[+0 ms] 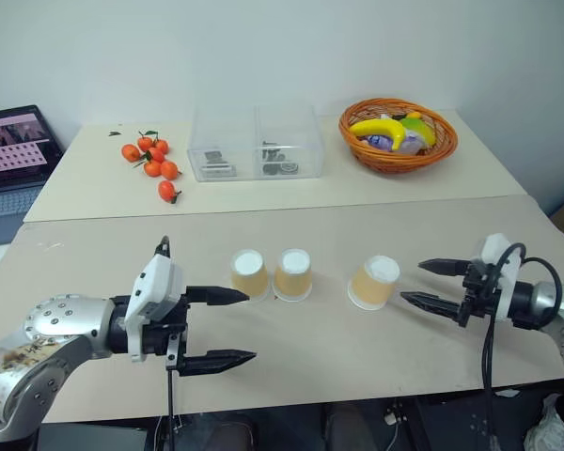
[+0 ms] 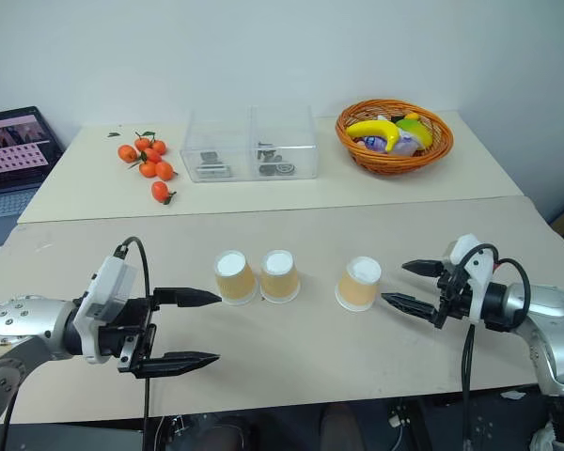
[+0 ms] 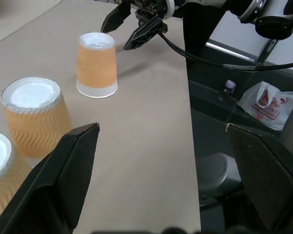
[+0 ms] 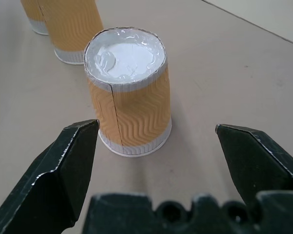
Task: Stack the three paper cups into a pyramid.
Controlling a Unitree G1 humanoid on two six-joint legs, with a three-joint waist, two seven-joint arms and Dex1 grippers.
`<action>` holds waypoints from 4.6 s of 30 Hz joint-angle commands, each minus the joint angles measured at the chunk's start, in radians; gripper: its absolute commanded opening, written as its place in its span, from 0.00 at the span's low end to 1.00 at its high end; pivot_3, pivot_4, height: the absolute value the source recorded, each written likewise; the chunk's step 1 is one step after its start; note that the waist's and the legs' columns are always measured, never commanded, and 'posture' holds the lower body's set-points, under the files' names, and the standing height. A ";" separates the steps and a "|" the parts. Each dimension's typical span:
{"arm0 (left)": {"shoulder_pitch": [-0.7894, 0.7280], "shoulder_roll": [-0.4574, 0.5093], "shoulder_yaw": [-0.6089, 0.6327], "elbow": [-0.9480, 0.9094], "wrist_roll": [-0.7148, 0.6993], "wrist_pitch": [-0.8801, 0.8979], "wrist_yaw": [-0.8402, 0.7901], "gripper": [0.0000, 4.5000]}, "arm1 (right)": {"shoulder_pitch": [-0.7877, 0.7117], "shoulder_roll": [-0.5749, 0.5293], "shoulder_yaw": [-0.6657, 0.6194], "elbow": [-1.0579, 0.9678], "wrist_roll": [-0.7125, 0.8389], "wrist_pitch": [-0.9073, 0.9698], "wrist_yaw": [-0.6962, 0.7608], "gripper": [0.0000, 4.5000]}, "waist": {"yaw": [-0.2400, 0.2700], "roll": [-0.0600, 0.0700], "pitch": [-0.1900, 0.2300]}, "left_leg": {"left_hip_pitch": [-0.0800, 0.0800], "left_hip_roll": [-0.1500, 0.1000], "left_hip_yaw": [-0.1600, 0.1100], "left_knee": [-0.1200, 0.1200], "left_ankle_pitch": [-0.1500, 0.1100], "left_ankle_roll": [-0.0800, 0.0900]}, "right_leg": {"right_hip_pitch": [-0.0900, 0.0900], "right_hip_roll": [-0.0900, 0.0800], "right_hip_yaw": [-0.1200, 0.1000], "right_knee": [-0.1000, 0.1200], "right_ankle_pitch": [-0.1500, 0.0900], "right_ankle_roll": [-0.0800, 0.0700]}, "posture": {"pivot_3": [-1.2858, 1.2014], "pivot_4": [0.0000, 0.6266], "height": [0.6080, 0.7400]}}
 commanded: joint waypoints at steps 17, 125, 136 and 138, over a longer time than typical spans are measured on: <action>-0.176 -0.004 -0.026 0.004 -0.059 0.065 0.178 0.99 | -0.123 0.074 0.065 0.038 0.032 0.031 0.038 1.00 | -0.001 0.000 0.000 | 0.002 0.000 0.000 0.000 0.000 0.000 | -0.002 0.000 0.000 -0.001 0.000 0.000 | 0.52 0.24 0.99; 0.076 -0.166 0.069 0.186 0.151 -0.159 0.238 1.00 | -0.949 0.386 0.388 0.311 -0.025 0.260 0.378 0.92 | -0.029 0.001 0.000 | -0.018 0.012 0.000 -0.002 0.005 -0.008 | -0.034 0.013 -0.001 0.002 0.009 -0.013 | 0.52 0.24 0.99; 0.140 -0.251 0.343 0.228 -0.016 -0.142 0.375 1.00 | -0.787 0.142 0.140 0.226 0.043 0.283 0.310 0.92 | -0.022 0.000 0.000 | -0.019 0.012 0.001 -0.002 0.004 -0.007 | -0.034 0.012 -0.001 0.001 0.009 -0.013 | 0.52 0.24 0.99; 0.159 -0.290 0.406 0.232 -0.087 -0.112 0.454 1.00 | -0.722 0.120 0.055 0.261 0.028 0.266 0.207 0.92 | -0.020 0.000 0.000 | -0.019 0.012 0.002 -0.002 0.004 -0.007 | -0.033 0.012 -0.001 0.001 0.009 -0.013 | 0.52 0.24 0.99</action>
